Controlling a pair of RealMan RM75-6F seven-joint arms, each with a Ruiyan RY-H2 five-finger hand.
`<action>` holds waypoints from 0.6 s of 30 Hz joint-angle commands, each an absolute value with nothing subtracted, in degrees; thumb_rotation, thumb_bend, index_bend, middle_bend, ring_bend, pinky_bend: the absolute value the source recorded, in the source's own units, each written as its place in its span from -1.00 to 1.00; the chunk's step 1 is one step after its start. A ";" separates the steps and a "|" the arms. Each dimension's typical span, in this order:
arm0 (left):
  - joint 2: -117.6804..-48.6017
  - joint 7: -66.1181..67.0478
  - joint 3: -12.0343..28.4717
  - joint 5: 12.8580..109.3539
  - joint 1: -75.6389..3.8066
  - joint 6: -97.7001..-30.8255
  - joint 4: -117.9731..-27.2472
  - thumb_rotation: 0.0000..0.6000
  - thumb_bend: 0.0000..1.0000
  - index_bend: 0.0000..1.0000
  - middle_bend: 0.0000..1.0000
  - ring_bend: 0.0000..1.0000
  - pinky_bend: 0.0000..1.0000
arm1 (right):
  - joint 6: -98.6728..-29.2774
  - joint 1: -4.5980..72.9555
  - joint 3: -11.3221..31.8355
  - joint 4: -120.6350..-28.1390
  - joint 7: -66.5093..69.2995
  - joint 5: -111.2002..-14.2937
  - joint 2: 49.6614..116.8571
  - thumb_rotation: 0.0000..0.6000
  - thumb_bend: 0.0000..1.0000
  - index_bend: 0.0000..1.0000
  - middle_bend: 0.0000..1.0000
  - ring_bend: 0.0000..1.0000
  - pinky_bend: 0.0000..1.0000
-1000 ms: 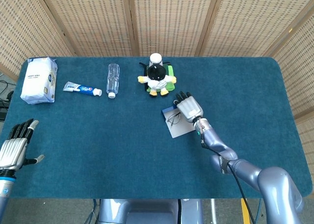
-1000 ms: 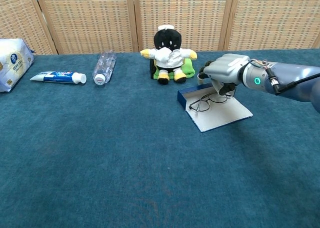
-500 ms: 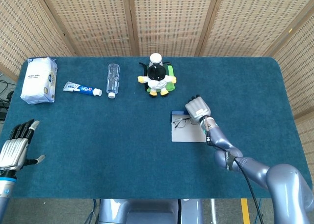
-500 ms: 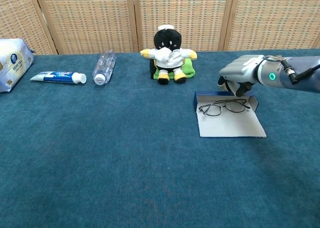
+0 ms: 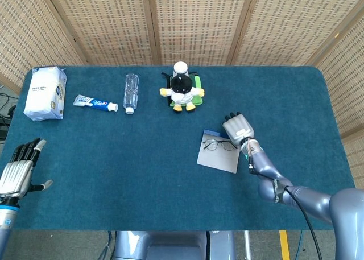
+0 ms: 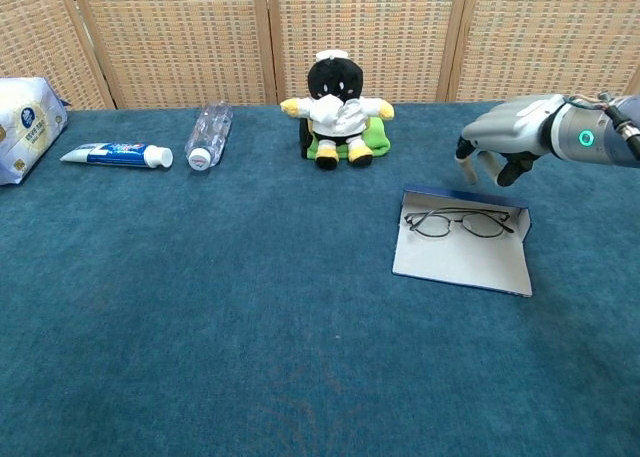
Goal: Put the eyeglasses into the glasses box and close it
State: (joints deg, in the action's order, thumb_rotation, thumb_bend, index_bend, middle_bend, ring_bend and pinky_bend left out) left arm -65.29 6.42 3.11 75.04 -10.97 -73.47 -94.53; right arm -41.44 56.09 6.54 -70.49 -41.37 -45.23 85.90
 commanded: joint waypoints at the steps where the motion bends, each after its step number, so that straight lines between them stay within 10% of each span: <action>1: -65.34 6.44 3.12 74.92 -11.02 -73.32 -94.47 1.00 -0.94 -1.00 -1.00 -1.00 -1.00 | -52.31 51.44 7.00 -73.24 -30.35 -59.83 85.61 1.00 -0.49 -0.62 -1.00 -1.00 -0.58; 18: -65.71 7.09 2.90 75.03 -11.20 -73.13 -94.35 1.00 -0.94 -1.00 -1.00 -1.00 -1.00 | -66.24 42.13 -2.90 -71.57 -20.77 -82.48 91.21 1.00 -0.67 -0.63 -1.00 -1.00 -0.59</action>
